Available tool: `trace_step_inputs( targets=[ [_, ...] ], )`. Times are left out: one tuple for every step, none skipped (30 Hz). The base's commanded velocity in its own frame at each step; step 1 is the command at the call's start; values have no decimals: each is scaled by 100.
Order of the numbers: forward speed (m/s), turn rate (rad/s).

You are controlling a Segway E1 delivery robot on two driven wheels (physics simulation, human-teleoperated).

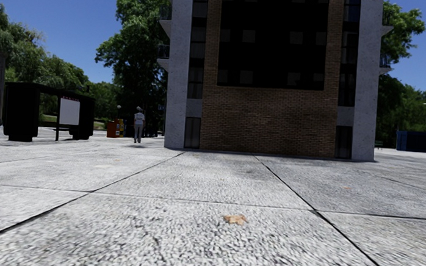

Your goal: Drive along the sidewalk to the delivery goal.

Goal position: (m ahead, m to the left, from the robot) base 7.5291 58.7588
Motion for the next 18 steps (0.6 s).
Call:
trace_step_inputs(
  targets=[
    [159,53],
    [159,53],
    [159,53],
    [159,53],
    [159,53],
    [159,53],
    [159,53],
    [159,53],
    [159,53],
    [160,53],
    [160,53],
    [160,53],
    [160,53],
    [160,53],
    [160,53],
    [160,53],
    [160,53],
    [160,53]
  ],
)
